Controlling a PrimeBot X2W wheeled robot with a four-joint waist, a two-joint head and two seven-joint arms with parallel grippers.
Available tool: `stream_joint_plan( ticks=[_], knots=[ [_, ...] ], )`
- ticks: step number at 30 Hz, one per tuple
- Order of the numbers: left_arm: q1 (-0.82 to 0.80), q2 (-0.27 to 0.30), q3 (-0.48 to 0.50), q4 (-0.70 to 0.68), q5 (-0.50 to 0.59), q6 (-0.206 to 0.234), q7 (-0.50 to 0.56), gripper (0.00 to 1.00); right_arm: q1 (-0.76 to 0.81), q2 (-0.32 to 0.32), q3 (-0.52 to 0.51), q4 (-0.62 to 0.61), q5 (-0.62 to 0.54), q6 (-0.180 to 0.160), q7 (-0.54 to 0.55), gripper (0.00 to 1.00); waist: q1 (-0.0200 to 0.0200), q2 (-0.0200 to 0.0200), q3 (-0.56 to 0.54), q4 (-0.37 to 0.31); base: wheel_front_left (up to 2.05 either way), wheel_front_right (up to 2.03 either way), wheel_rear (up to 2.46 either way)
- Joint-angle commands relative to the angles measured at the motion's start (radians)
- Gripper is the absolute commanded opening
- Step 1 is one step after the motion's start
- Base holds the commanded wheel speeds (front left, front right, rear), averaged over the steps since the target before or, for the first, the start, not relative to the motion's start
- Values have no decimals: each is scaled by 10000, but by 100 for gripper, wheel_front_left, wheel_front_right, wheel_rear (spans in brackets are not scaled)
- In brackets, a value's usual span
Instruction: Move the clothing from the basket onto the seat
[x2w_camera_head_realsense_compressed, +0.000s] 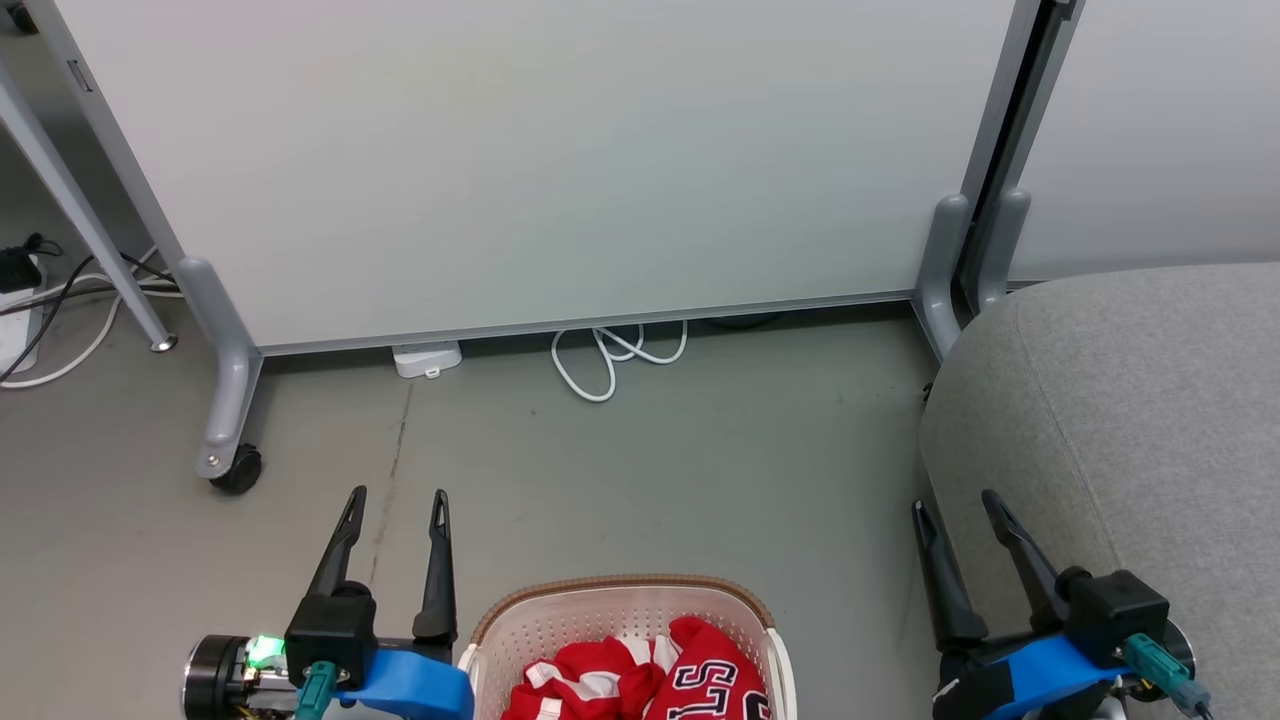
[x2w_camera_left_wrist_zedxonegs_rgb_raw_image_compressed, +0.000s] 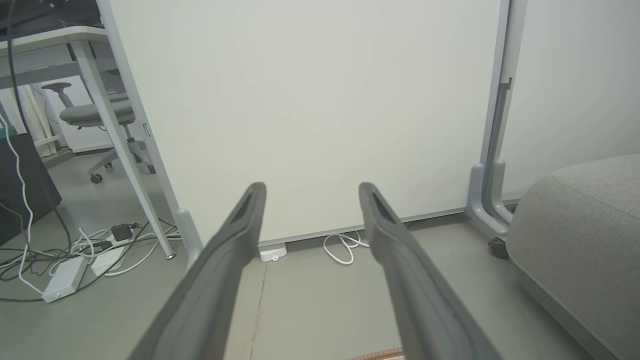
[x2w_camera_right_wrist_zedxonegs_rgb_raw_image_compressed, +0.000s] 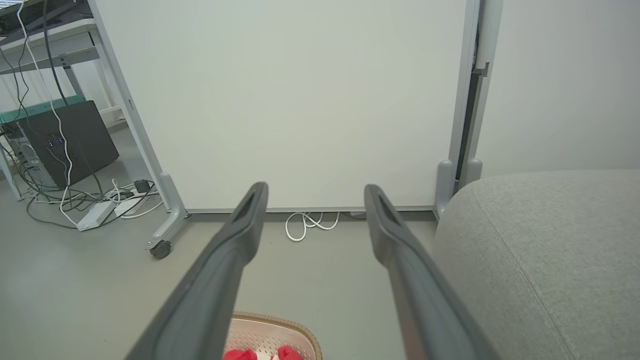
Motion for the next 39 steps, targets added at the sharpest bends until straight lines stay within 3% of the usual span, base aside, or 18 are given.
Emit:
stream_joint_plan(
  ticks=[1, 20, 33, 39],
  knots=[
    [-4, 7, 13, 33, 26, -17, -52, 100, 32, -56, -3, 48, -29, 4, -54, 100, 0, 0, -7, 2, 0, 0, 0],
    [-186, -33, 41, 394, 72, -213, -52, 100, -55, -54, 3, 296, 38, 4, -49, 100, 0, 0, 21, -9, 0, 0, 0],
    [-1463, 402, -762, 1736, 462, -971, -52, 100, -247, -54, 13, 245, -111, 4, -48, 100, 0, 0, 524, -524, 0, 0, 0],
    [-2375, 713, -1514, 2639, 705, -1242, -51, 100, -561, -51, -41, 101, -146, 4, -48, 100, 0, 0, 1309, -879, 0, 0, 0]
  ],
)
